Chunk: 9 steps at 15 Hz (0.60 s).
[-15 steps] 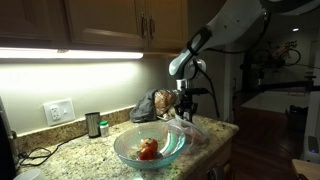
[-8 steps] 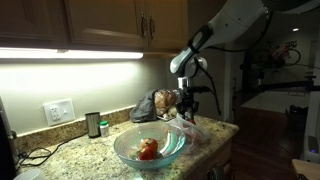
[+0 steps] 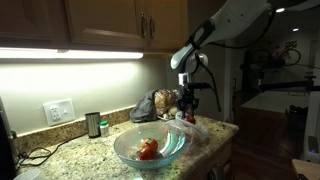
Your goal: Take the peach out of the carrier bag and place it inside the glass bowl
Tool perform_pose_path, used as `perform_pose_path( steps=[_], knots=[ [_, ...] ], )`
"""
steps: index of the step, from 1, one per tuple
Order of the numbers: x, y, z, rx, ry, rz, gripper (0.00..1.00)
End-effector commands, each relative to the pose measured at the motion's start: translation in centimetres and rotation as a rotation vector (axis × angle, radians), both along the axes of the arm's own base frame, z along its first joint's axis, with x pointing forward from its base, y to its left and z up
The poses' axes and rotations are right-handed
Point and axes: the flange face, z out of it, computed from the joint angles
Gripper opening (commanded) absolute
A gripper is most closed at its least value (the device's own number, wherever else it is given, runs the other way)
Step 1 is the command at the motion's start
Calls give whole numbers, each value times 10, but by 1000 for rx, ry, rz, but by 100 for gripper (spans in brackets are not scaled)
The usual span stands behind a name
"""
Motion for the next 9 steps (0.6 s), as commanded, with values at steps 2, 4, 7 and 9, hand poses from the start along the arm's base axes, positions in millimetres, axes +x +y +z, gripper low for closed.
perform_pose_path(
  steps=[2, 4, 7, 9],
  knots=[
    [-9, -1, 30, 17, -23, 16, 26],
    [-8, 1, 38, 13, -35, 21, 26],
    [-6, 5, 51, 6, -56, 31, 26],
    [-5, 9, 61, 7, -72, 47, 26]
  ],
)
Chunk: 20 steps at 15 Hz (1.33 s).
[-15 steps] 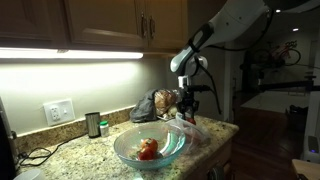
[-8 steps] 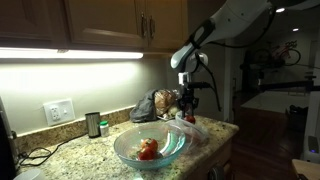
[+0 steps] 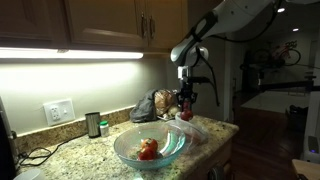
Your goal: Take the peach out of the carrier bag and place it inside the glass bowl
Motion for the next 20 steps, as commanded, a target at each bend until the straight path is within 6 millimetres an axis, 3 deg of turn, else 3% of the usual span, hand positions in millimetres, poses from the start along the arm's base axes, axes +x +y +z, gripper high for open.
perform_pose_path(
  steps=[1, 8, 20],
  knots=[
    [-8, 8, 30, 25, -26, 36, 26],
    [-6, 21, 51, 65, -65, 102, 26],
    [-3, 45, 38, 183, -29, 266, 26]
  ],
)
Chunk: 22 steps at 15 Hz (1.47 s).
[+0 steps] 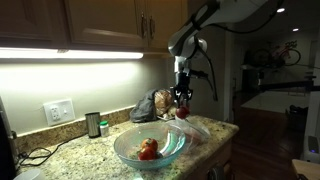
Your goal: Take the peach out of the carrier bag and place it inside the glass bowl
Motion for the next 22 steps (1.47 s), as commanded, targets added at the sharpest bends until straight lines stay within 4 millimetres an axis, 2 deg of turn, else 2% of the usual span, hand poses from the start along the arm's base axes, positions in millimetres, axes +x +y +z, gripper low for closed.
perform_pose_path(
  steps=[1, 7, 18, 22],
  knots=[
    [-3, 8, 8, 46, -3, 64, 26],
    [-1, 19, 4, 102, -3, 146, 26],
    [0, 14, -8, 195, -59, 222, 26],
    [4, 19, -11, 218, -57, 243, 26]
  ],
)
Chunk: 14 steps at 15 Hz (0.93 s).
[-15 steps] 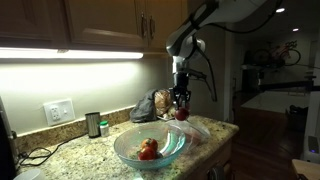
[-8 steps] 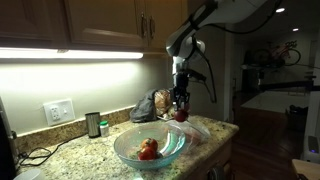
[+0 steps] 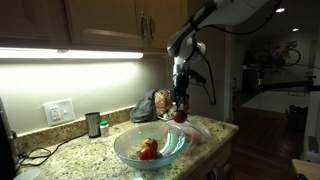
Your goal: Take the peach out of the carrier bag and place it inside the glass bowl
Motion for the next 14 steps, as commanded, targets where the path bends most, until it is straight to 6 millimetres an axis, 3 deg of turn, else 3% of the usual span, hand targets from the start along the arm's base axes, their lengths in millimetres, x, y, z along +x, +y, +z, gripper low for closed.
perform_pose_path(
  steps=[1, 9, 14],
  knots=[
    [6, 2, 5, 40, -1, 24, 26],
    [26, 35, 13, 4, -20, 72, 26],
    [31, 44, -2, -10, 2, 89, 26]
  ],
)
